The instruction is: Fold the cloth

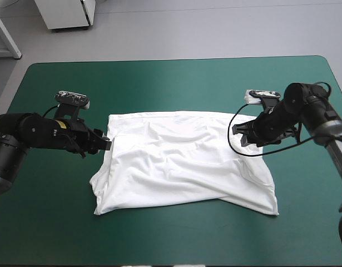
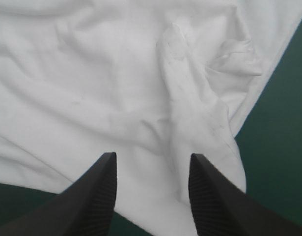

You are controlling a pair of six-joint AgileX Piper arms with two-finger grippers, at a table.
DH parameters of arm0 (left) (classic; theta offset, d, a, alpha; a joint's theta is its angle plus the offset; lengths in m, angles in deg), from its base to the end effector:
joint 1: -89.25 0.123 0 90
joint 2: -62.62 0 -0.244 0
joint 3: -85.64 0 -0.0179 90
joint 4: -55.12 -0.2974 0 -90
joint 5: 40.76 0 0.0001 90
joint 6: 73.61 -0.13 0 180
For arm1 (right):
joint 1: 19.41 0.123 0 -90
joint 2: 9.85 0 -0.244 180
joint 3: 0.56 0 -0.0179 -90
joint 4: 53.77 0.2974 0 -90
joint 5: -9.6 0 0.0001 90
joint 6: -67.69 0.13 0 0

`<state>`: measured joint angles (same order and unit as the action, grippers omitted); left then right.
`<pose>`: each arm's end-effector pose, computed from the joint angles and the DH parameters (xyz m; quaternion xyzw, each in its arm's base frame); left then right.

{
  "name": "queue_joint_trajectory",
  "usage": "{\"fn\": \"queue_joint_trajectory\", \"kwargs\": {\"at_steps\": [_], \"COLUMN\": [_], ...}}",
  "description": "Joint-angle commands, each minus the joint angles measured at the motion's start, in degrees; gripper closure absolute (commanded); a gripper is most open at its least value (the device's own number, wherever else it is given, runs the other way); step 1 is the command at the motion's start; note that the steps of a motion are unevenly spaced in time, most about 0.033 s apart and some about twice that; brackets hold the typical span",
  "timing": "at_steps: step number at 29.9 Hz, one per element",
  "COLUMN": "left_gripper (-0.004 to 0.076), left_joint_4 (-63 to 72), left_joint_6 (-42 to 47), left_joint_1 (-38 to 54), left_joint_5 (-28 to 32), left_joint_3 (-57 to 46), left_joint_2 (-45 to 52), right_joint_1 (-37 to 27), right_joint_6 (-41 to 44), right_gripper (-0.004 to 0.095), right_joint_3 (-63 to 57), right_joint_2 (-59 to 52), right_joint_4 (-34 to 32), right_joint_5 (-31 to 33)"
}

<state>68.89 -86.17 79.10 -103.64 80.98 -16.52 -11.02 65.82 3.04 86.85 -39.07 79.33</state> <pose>0.3089 -0.0833 0.3072 0.1659 0.9368 -0.1119 0.2870 0.3565 0.0839 0.2469 -0.0619 0.9791 0.1335 0.1407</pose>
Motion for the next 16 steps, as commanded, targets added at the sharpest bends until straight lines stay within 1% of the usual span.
{"fn": "queue_joint_trajectory", "kwargs": {"at_steps": [1,5,10,13,16], "left_gripper": [0.0294,0.0312,0.0390,0.0391,0.0391], "left_joint_4": [2.6,2.5,2.6,2.7,2.7], "left_joint_6": [0.4,0.1,0.1,0.1,0.1], "left_joint_1": [-0.3,-0.3,-0.3,-0.3,-0.7], "left_joint_5": [0.4,-3.9,-8.5,-10.5,-10.9], "left_joint_3": [1.9,1.5,-2.0,-4.0,-7.2], "left_joint_2": [1.1,1.1,1.1,1.3,1.4], "right_joint_1": [0.0,0.0,0.0,0.0,0.0], "right_joint_6": [0.5,0.6,-0.2,0.8,2.3], "right_gripper": [0.0492,0.0492,0.0492,0.0492,0.0492], "right_joint_3": [1.4,-0.1,-5.3,-8.1,-9.7], "right_joint_2": [-7.8,-13.5,-18.6,-22.0,-24.6], "right_joint_4": [-1.9,-5.3,-5.6,-6.0,-6.0], "right_joint_5": [0.0,0.0,0.0,0.0,0.0]}}
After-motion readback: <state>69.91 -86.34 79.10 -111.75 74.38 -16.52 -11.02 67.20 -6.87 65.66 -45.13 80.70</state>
